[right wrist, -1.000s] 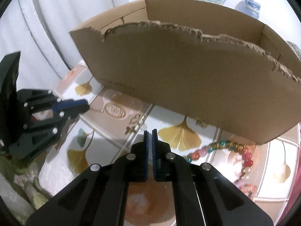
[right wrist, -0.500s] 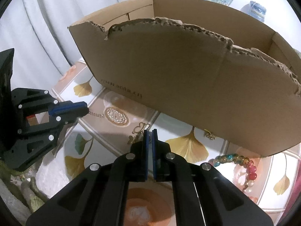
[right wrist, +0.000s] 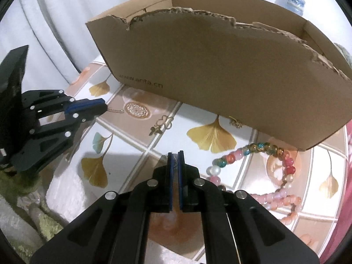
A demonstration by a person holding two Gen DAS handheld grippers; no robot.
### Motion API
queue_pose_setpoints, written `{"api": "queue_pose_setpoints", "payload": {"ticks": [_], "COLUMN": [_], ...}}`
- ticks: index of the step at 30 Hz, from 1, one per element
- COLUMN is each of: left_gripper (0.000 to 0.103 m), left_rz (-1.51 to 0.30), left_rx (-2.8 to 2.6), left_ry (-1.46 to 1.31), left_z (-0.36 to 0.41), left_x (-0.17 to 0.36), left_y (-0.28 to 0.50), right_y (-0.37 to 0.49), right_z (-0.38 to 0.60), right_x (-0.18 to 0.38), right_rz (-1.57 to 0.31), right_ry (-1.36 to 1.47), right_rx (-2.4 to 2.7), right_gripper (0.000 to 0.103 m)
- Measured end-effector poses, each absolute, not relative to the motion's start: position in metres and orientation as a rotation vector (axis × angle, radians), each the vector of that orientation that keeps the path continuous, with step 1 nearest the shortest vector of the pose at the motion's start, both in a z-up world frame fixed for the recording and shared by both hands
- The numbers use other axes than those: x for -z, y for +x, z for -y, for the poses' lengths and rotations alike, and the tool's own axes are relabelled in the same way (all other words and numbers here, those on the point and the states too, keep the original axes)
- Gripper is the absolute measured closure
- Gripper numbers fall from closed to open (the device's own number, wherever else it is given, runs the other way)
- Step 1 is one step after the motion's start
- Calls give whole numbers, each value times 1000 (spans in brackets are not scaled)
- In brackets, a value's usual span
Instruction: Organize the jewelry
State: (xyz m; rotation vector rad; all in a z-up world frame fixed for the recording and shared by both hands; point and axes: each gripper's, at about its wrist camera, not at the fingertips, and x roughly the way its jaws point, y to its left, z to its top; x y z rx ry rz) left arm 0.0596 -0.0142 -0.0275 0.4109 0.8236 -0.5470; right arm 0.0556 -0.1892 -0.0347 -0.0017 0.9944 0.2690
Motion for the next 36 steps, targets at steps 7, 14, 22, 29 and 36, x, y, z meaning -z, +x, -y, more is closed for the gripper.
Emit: {"api": "queue_pose_setpoints", "payload": {"ticks": [7,14,22,29,36], "left_gripper": [99,99,99,101,103], "left_rz": [-825,-824,-820,-808,-790], "left_rx": [546,549,552,555,549], "left_ry": [413,414,421,412,421], "left_z": [15,14,12,10,10], "left_x": [28,29,30,28,21], "left_y": [60,59,56,53,48], "right_y": [55,63,66,56,51], "right_z": [191,179,178,192,197], "right_x": [33,40,40,32,25], "right_rz": [-988,-1001,-1010,-988,-958], "right_ry": [-30,-120,-103,-67,-53], "right_rx": [-320,-318,-348,-346,-347], "right_gripper": [74,86,97,100,100]}}
